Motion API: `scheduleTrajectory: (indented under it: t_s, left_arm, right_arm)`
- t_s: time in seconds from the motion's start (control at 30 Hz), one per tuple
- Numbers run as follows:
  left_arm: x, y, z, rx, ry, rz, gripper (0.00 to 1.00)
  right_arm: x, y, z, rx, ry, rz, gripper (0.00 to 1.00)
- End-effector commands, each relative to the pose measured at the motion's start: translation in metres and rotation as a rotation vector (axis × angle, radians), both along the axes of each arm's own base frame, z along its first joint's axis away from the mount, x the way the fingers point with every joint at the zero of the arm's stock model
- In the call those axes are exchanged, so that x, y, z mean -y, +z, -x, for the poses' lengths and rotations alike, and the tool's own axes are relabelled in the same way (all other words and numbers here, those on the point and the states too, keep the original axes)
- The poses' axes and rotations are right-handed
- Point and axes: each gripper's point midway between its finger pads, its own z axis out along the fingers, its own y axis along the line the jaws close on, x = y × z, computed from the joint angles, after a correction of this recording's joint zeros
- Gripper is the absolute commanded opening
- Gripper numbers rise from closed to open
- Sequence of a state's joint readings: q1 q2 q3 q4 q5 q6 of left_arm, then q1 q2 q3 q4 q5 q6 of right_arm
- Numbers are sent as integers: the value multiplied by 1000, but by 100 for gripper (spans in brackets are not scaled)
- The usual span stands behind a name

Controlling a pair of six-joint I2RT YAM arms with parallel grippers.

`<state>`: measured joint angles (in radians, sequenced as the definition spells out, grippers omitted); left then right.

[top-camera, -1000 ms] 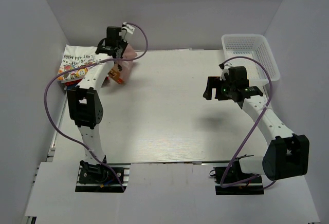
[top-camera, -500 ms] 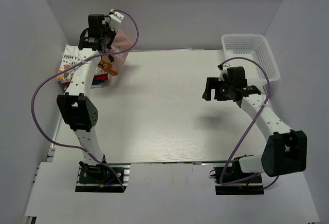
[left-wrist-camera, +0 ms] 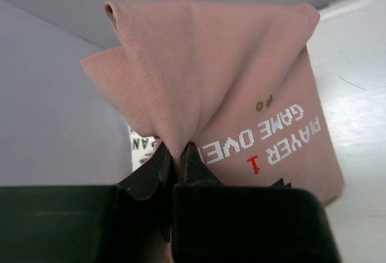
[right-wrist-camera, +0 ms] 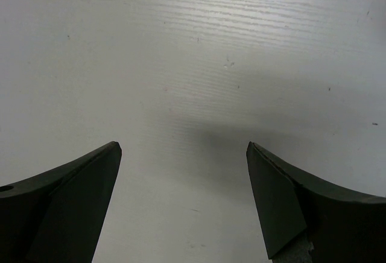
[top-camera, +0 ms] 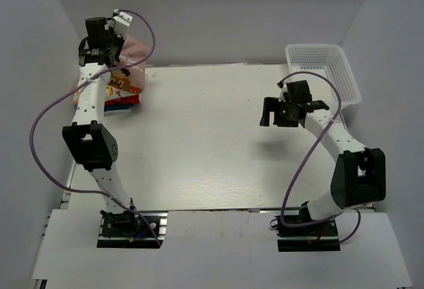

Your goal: Fold and stack the t-shirts

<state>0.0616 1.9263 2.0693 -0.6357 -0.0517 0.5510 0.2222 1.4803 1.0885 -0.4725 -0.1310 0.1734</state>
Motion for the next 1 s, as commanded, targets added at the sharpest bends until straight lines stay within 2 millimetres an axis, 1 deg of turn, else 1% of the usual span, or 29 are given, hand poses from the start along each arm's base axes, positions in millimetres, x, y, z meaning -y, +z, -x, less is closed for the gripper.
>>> scheduleTrajectory:
  t_s: [0.0, 0.03, 0.07, 0.1, 0.13, 0.17, 0.2, 0.23, 0.27, 0.3, 0.37, 0.4, 0.43, 0.47, 0.5, 0.53, 0.57, 0.6, 0.63, 0.67, 0.7, 0.73, 0.77, 0.8, 0.83, 0.87, 0.9, 0.93, 0.97]
  left_arm:
    - [-28, 38, -17, 165, 12, -25, 0]
    - [-39, 34, -20, 167, 13, -19, 0]
    - [-46, 20, -27, 150, 14, -12, 0]
    - [-52, 23, -32, 173, 16, -13, 0]
    - [-60, 19, -35, 173, 6, -16, 0]
    - [-65, 15, -37, 173, -4, -20, 0]
    - [-65, 6, -43, 167, -33, -5, 0]
    - [-74, 14, -45, 189, -37, -2, 0]
    - [-77, 12, -47, 189, -49, 5, 0]
    - [-74, 6, -49, 183, -86, 35, 0]
    - [-89, -3, -54, 181, -65, 34, 0]
    - [-87, -2, -57, 186, -78, 37, 0]
    - [-95, -2, -59, 198, -68, 32, 0]
    - [-96, -13, -62, 182, -67, 38, 0]
    - [-102, -11, -61, 190, -62, 25, 0]
    - [-103, -19, -65, 187, -62, 26, 0]
    - [-103, -17, -66, 196, -62, 23, 0]
    - [-110, -32, -69, 173, -52, 30, 0]
    - [-111, -25, -72, 203, -53, 20, 0]
    - [-112, -27, -75, 209, -48, 33, 6]
    - [-112, -25, -76, 218, -45, 41, 24]
    - [-111, -22, -77, 234, -40, 51, 50]
    - [-113, -25, -79, 240, -26, 65, 99]
    - [-114, -24, -80, 251, -7, 90, 99]
    - [-110, -24, -81, 252, 2, 101, 99]
    - [-112, -17, -82, 274, 18, 101, 99]
    - [-110, -9, -80, 287, 42, 101, 99]
    - [-112, -10, -79, 293, 74, 140, 99]
    - [-111, -6, -75, 290, 91, 160, 99]
  right_arm:
    - [1, 23, -17, 22, -28, 4, 90]
    - [-2, 27, -23, 20, -29, 3, 90]
    - [0, 25, -19, -7, -34, 10, 90]
    - [-1, 27, -20, -8, -31, 8, 90]
    - [-1, 30, -24, -6, -33, 9, 90]
    - [-1, 29, -22, -22, -32, 13, 90]
    - [0, 30, -20, -32, -34, 19, 90]
    - [1, 35, -26, -21, -43, 28, 90]
    - [3, 35, -22, -41, -49, 35, 90]
    - [5, 37, -23, -43, -57, 54, 90]
    - [8, 42, -25, -37, -66, 65, 90]
    - [9, 45, -25, -36, -70, 74, 90]
    - [11, 46, -25, -41, -73, 78, 90]
    - [10, 51, -28, -30, -73, 75, 90]
    - [10, 51, -27, -39, -71, 78, 90]
    - [10, 52, -27, -45, -70, 82, 90]
    - [8, 57, -30, -42, -65, 81, 90]
    - [9, 57, -30, -48, -66, 81, 90]
    - [8, 58, -29, -58, -58, 77, 90]
    - [6, 61, -32, -50, -52, 73, 90]
    - [5, 65, -35, -42, -53, 69, 90]
    - [3, 67, -36, -34, -42, 62, 90]
    - [3, 66, -37, -34, -44, 61, 90]
    - [1, 68, -38, -30, -36, 55, 90]
    - [0, 70, -38, -27, -30, 53, 90]
    - [1, 71, -39, -24, -30, 50, 90]
    - [0, 73, -39, -17, -30, 49, 90]
    - [0, 75, -41, -1, -32, 48, 90]
    - [-1, 78, -46, 23, -31, 37, 90]
